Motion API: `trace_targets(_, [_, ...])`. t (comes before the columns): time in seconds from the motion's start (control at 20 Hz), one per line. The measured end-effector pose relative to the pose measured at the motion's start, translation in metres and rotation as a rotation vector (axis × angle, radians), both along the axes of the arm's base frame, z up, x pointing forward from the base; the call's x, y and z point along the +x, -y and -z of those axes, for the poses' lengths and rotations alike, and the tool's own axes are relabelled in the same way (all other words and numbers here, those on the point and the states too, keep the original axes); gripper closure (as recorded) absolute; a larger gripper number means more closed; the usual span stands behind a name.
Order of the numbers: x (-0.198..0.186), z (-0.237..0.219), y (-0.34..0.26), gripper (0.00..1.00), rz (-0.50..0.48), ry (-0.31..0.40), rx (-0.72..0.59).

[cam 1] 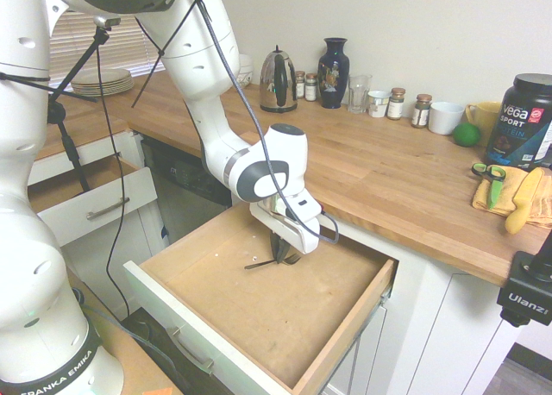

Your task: Put fork in the drawer

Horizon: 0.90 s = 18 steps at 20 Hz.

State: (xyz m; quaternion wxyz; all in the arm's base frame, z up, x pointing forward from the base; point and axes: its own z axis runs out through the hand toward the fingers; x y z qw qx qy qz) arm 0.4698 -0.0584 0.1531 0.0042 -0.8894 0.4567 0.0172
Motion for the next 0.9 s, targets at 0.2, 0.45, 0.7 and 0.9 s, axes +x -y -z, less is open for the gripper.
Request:
trace_targets(0.2, [0.0009, 0.0060, -0.0018, 0.00, -0.003, -0.016, 0.002])
trace_targets(0.45, [0.0011, 0.0060, -0.0018, 0.00, -0.003, -0.023, 0.004])
trace_targets(0.7, [0.0011, 0.0059, -0.0018, 0.00, -0.003, -0.023, 0.004])
trace_targets(0.9, [0.0011, 0.0056, -0.0019, 0.00, -0.003, -0.023, 0.004])
